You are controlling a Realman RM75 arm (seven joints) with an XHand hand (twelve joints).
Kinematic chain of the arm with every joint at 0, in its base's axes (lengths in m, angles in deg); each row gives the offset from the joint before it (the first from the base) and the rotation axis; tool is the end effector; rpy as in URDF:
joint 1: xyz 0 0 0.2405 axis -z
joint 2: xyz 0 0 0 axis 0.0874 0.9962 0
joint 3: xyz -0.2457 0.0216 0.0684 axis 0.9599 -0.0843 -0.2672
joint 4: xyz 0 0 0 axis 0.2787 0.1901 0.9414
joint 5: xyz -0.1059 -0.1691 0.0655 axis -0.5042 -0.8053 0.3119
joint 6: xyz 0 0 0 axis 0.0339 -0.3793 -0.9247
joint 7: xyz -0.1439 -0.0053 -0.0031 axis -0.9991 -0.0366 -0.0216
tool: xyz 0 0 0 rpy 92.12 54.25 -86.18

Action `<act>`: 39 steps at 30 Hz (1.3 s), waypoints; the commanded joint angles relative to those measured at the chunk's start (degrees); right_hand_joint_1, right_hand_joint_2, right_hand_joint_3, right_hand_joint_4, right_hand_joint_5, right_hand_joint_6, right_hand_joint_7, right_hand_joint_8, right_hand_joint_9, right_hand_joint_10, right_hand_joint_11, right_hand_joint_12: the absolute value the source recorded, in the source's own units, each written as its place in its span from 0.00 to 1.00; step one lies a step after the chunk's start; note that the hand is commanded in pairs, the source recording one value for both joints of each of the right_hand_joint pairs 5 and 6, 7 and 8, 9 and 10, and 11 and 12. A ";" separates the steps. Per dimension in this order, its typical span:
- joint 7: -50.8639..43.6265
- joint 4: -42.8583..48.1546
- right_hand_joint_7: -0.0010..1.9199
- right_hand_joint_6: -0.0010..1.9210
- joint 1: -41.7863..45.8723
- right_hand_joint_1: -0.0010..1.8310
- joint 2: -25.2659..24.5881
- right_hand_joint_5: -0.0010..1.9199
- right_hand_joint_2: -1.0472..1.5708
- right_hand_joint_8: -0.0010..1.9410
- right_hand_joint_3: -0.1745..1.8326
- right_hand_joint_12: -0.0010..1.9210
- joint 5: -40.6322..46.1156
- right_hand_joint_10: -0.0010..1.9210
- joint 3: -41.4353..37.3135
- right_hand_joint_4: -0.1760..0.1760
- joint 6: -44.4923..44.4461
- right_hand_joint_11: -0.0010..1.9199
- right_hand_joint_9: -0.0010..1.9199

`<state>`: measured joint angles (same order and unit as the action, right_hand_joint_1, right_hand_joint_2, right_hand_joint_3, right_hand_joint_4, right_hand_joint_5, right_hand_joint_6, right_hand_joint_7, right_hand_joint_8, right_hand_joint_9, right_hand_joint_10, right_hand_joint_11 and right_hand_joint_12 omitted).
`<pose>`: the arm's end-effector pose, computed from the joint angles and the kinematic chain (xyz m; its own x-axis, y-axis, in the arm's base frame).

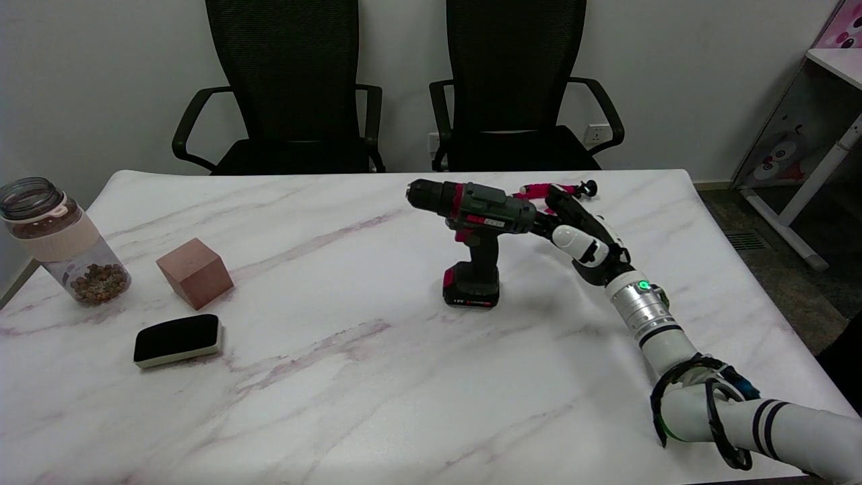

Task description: Pick up the power screwdriver.

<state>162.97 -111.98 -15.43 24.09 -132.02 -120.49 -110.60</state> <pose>-0.3368 -0.3208 0.4092 -0.1009 0.1071 0.9891 -0.9920 -0.0869 -0.0918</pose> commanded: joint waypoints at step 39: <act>-0.82 -7.38 0.01 0.01 1.46 0.50 -2.59 0.01 0.34 0.01 0.37 0.25 -5.69 0.12 4.15 0.48 -4.67 0.25 0.12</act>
<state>162.29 -117.96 -14.52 21.79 -136.86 -117.34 -115.03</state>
